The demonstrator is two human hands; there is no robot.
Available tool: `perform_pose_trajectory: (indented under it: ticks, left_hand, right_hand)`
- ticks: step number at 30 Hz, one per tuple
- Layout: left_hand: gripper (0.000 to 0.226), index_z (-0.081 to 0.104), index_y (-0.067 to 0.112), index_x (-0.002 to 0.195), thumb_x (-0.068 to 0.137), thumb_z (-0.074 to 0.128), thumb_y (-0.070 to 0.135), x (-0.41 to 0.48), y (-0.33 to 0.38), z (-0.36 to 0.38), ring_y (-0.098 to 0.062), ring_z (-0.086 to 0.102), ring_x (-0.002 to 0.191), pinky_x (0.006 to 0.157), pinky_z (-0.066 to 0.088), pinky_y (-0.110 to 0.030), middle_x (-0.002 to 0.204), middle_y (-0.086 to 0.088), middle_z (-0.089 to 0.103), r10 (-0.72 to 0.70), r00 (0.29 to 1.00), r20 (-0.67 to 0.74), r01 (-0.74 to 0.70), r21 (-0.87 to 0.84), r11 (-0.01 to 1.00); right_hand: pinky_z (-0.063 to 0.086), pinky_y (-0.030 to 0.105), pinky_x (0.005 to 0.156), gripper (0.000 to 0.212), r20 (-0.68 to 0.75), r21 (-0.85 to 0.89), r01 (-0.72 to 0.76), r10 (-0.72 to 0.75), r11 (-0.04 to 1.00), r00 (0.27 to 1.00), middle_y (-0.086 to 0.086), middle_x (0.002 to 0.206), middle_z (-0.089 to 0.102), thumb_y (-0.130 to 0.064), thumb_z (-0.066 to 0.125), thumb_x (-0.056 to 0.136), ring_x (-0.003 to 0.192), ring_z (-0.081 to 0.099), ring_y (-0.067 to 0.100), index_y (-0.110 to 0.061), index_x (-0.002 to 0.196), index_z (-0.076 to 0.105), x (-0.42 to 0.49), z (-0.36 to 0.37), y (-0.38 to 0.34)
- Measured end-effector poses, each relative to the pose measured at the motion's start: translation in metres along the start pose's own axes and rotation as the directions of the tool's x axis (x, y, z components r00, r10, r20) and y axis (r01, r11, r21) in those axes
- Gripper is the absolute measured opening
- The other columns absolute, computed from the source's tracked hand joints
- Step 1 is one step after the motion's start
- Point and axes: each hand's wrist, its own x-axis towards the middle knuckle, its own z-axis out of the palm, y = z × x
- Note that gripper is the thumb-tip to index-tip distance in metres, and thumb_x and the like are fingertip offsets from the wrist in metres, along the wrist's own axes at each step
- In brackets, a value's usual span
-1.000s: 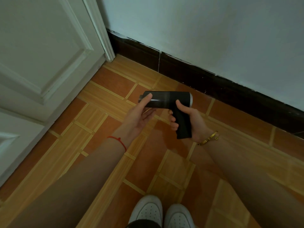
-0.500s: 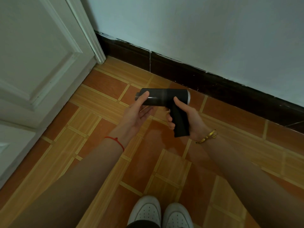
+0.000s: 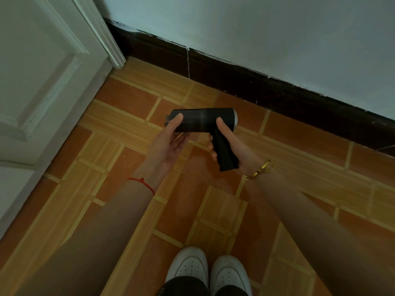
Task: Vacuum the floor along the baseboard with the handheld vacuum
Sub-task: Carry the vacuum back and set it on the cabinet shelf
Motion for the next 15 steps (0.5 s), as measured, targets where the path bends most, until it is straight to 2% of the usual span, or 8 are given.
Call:
perform_pose_trajectory:
  ticks: [3, 8, 13, 15]
  left_hand:
    - [0.03, 0.059, 0.02, 0.115, 0.089, 0.069, 0.033, -0.007, 0.001, -0.002, -0.017, 0.066, 0.107, 0.084, 0.054, -0.022, 0.123, -0.009, 0.064, -0.034, 0.998, -0.057, 0.033, -0.009, 0.999]
    - [0.026, 0.056, 0.023, 0.11, 0.089, 0.068, 0.033, -0.041, 0.021, 0.01, -0.018, 0.064, 0.111, 0.092, 0.052, -0.024, 0.123, -0.01, 0.063, -0.065, 0.992, -0.11, 0.06, -0.05, 0.997]
    - [0.059, 0.048, 0.015, 0.134, 0.084, 0.071, 0.034, -0.113, 0.078, 0.041, -0.018, 0.064, 0.111, 0.096, 0.051, -0.025, 0.123, -0.01, 0.062, -0.068, 0.991, -0.118, 0.053, -0.126, 0.991]
    - [0.063, 0.046, 0.013, 0.139, 0.085, 0.071, 0.034, -0.15, 0.107, 0.058, -0.018, 0.063, 0.111, 0.097, 0.051, -0.025, 0.122, -0.01, 0.061, -0.079, 0.991, -0.111, 0.059, -0.171, 0.984]
  right_hand:
    - [0.053, 0.03, 0.059, 0.059, -0.026, -0.067, -0.023, 0.021, 0.998, 0.999, 0.009, 0.074, 0.066, -0.065, 0.063, 0.077, 0.057, 0.061, 0.021, -0.008, 0.092, 0.061, -0.002, 0.005, -0.001]
    - [0.054, 0.034, 0.067, 0.055, -0.031, -0.097, -0.06, 0.058, 0.993, 0.998, 0.01, 0.075, 0.067, -0.061, 0.063, 0.081, 0.062, 0.063, 0.022, -0.007, 0.093, 0.062, -0.027, 0.022, -0.031]
    - [0.055, 0.033, 0.066, 0.045, -0.078, -0.117, -0.055, 0.046, 0.992, 0.996, 0.009, 0.075, 0.067, -0.052, 0.06, 0.088, 0.065, 0.063, 0.022, -0.008, 0.091, 0.063, -0.093, 0.059, -0.104]
    - [0.055, 0.031, 0.065, 0.045, -0.099, -0.111, -0.051, 0.04, 0.993, 0.994, 0.01, 0.075, 0.068, -0.052, 0.062, 0.087, 0.065, 0.064, 0.021, -0.007, 0.092, 0.063, -0.126, 0.078, -0.14]
